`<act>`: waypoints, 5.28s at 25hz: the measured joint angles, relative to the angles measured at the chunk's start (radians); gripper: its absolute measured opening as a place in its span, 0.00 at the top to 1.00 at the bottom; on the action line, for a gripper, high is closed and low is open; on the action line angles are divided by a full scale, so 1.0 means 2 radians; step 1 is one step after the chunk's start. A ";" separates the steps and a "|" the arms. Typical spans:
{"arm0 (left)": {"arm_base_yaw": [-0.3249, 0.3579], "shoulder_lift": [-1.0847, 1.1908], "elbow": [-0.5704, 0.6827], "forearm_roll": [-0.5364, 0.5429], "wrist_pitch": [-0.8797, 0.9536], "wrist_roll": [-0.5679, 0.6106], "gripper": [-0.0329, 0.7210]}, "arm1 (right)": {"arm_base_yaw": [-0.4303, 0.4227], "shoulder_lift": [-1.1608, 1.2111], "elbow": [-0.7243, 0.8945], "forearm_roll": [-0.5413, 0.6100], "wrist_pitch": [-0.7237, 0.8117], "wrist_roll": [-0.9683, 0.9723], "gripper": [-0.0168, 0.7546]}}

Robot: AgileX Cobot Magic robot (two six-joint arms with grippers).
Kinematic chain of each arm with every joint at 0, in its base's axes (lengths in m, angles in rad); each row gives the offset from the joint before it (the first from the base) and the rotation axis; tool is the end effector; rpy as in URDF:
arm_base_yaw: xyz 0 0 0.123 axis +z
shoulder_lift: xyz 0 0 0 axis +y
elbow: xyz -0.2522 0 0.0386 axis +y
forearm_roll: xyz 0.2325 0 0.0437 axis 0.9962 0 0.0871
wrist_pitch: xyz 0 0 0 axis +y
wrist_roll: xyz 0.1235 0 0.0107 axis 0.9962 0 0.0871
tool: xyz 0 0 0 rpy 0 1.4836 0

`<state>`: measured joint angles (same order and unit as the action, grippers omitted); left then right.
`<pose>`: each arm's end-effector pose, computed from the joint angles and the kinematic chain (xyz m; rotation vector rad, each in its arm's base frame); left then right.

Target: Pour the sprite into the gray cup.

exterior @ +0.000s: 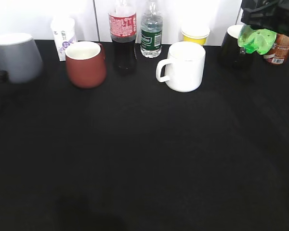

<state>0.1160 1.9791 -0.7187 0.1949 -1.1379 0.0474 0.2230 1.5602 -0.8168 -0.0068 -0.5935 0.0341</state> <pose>0.3701 0.0212 0.1258 0.1477 1.6062 0.0477 0.3513 0.0802 0.2425 -0.1619 1.6291 0.1959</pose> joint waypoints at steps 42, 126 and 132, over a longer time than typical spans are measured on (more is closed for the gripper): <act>0.000 -0.362 0.123 0.019 0.299 -0.038 0.60 | -0.087 0.233 -0.002 0.094 -0.207 -0.048 0.41; -0.103 -0.993 0.101 -0.094 1.099 -0.040 0.65 | -0.158 -0.784 0.156 0.011 0.818 0.000 0.21; -0.099 -0.993 0.101 -0.094 1.099 -0.040 0.65 | -0.158 -0.784 0.156 0.011 0.818 -0.001 0.21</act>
<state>-0.0820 -0.0070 -0.5168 0.0066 1.0602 -0.0318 -0.0925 -0.0086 -0.5038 0.0156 1.0422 0.0329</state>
